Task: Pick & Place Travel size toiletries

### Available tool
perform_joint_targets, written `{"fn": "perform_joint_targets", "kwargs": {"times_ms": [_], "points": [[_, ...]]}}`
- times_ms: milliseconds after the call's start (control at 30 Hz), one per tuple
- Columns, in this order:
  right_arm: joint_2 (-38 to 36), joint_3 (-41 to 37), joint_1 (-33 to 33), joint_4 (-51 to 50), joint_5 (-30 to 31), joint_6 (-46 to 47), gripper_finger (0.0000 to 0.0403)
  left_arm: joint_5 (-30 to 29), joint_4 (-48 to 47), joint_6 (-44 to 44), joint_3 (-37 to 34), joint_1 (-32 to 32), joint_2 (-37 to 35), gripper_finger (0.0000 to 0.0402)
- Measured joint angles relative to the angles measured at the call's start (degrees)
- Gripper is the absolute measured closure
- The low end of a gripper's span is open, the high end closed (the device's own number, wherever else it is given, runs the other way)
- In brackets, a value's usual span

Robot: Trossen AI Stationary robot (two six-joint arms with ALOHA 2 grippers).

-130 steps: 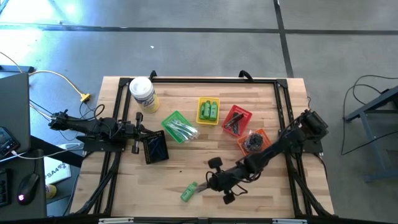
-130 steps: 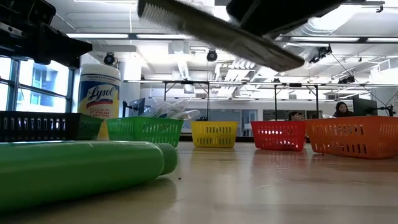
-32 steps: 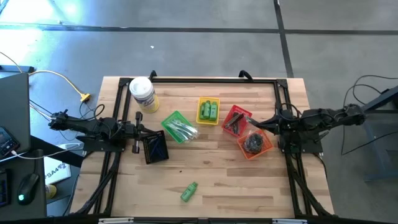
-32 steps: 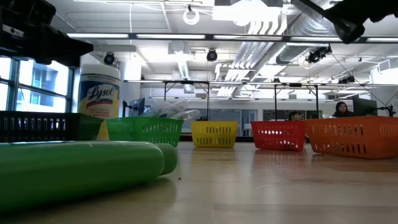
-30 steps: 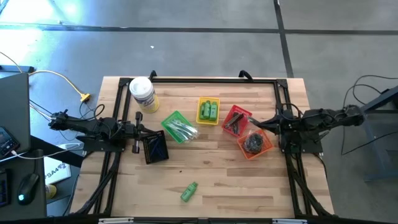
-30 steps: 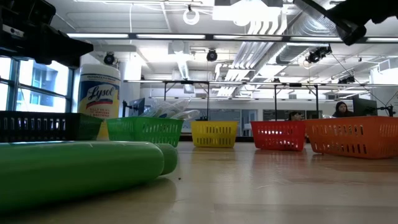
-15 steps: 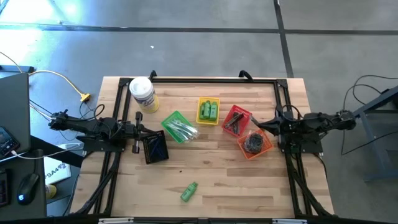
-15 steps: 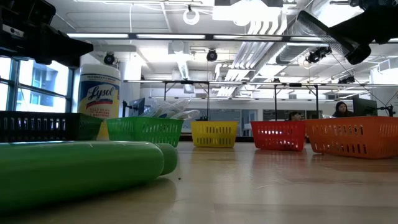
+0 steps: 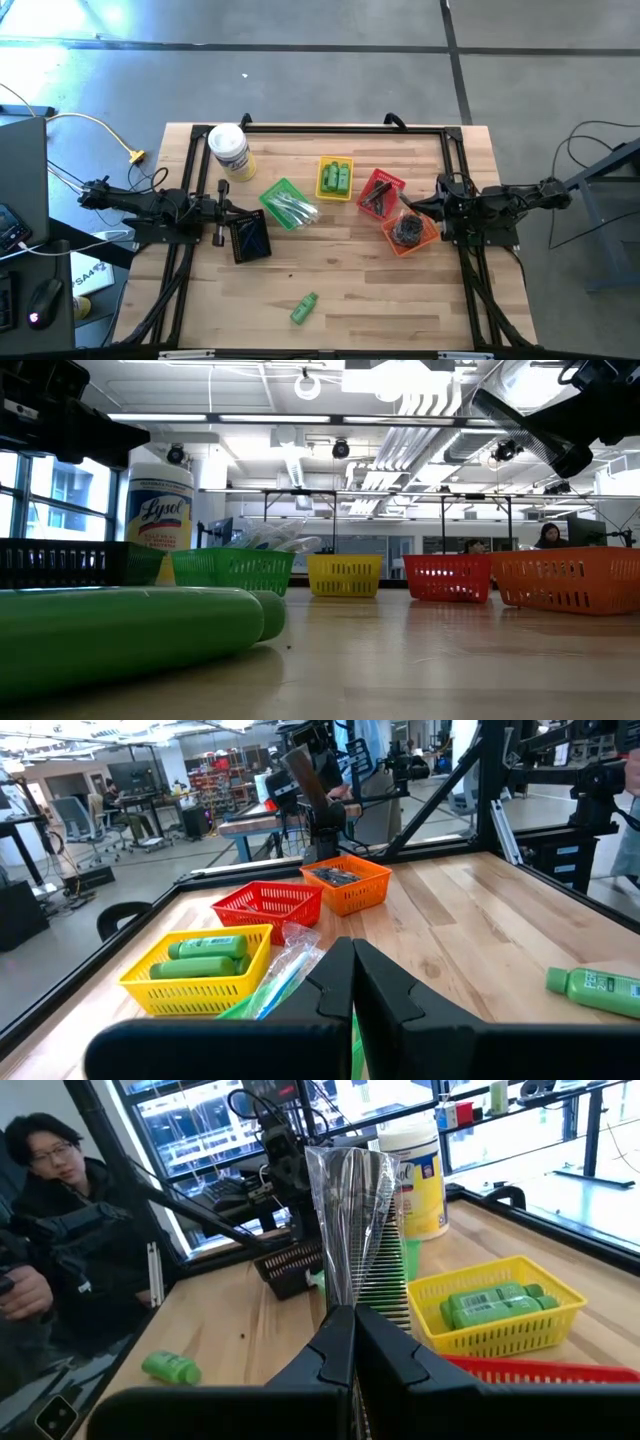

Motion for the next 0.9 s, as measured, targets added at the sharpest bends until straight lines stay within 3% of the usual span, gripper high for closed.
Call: {"fn": "perform_joint_targets", "kwargs": {"times_ms": [900], "points": [[0.0, 0.0, 0.0, -0.1, -0.2, -1.0, 0.0400, 0.0, 0.0, 0.0, 0.0, 0.0, 0.0, 0.0402]]}}
